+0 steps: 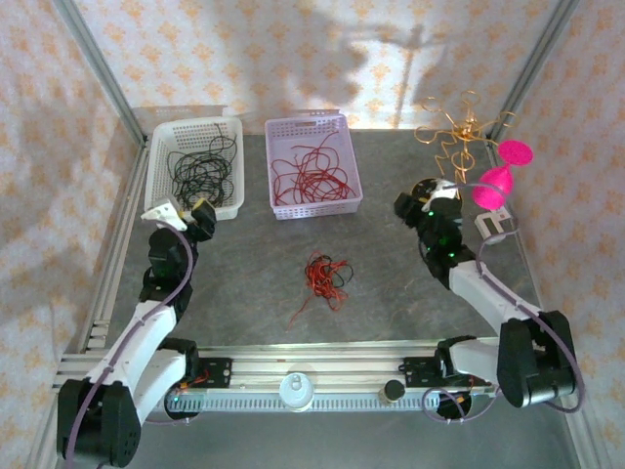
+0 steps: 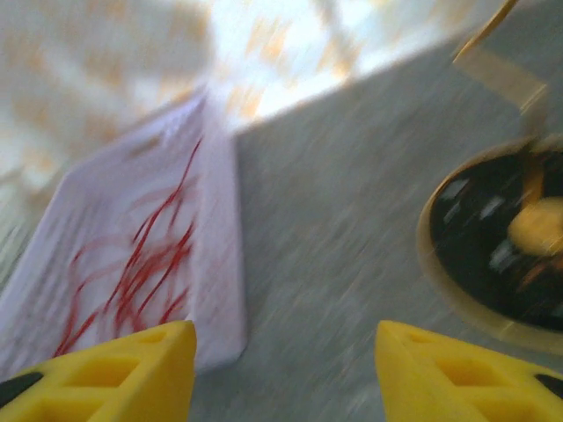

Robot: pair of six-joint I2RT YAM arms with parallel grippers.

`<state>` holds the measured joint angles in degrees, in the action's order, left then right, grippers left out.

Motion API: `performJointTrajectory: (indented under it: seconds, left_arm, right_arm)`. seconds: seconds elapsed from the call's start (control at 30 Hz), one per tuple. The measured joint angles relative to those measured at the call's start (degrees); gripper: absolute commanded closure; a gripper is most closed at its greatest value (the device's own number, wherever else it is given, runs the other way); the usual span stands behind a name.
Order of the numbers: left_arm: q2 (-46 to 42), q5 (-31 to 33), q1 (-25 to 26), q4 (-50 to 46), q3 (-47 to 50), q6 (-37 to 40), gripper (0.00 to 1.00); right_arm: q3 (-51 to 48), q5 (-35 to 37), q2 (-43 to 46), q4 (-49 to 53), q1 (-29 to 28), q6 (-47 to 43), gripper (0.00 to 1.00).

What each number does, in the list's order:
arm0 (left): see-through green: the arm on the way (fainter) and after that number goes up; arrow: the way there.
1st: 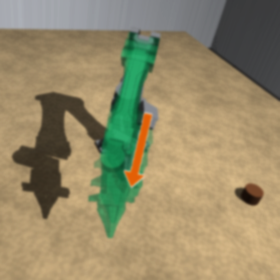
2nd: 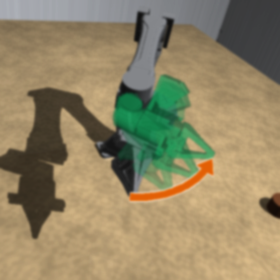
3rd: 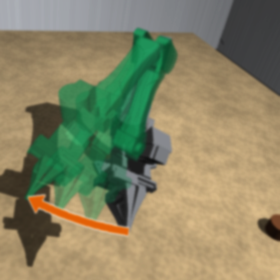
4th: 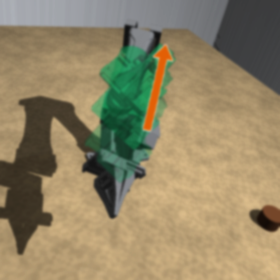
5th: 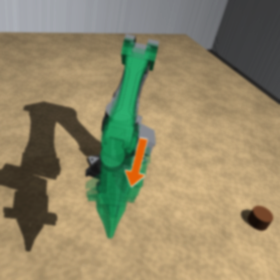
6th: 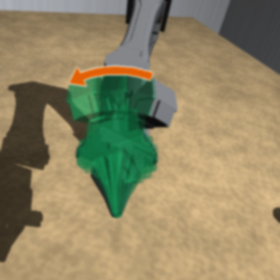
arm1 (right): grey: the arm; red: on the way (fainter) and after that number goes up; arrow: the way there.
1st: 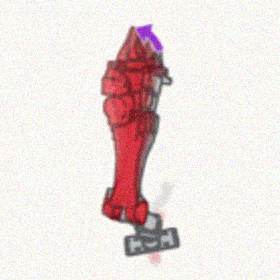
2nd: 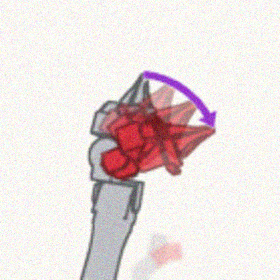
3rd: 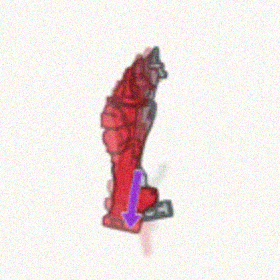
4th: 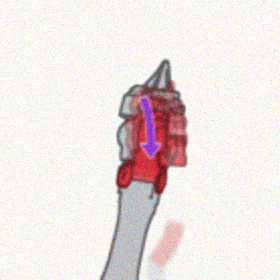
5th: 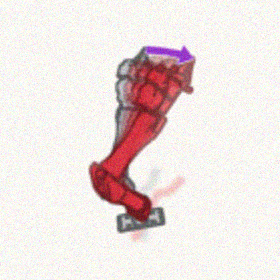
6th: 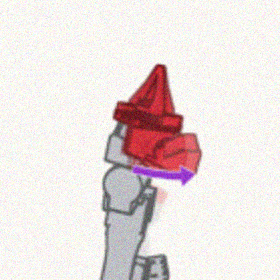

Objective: Untangle the cables

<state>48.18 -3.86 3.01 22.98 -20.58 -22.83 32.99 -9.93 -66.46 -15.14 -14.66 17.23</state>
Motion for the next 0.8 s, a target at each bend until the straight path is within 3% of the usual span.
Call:
performJointTrajectory:
  seconds: [0.13,0.23,0.43,0.67,0.8]
  left_arm:
    - [-2.58,-6.23,6.38,-7.39,1.33,-3.13,0.39]
    - [-4.50,-9.90,10.78,-10.78,1.55,-4.22,0.40]
    - [-3.63,-17.66,12.48,-10.54,1.57,-4.79,0.45]
    - [1.60,-27.50,16.94,-8.15,1.46,-3.48,0.45]
    - [3.23,-28.89,19.54,-8.22,0.72,-2.16,0.44]
  right_arm:
    - [-0.83,-1.62,2.75,10.58,-8.61,3.10,0.63]
    - [-3.28,-2.10,3.02,13.94,-11.72,4.74,0.64]
    - [-6.56,-2.84,-0.79,15.50,-20.72,4.59,0.62]
    - [-7.43,-5.35,-6.58,8.33,-21.70,3.21,0.65]
    - [-7.50,-6.40,-10.16,5.20,-21.84,1.97,0.70]
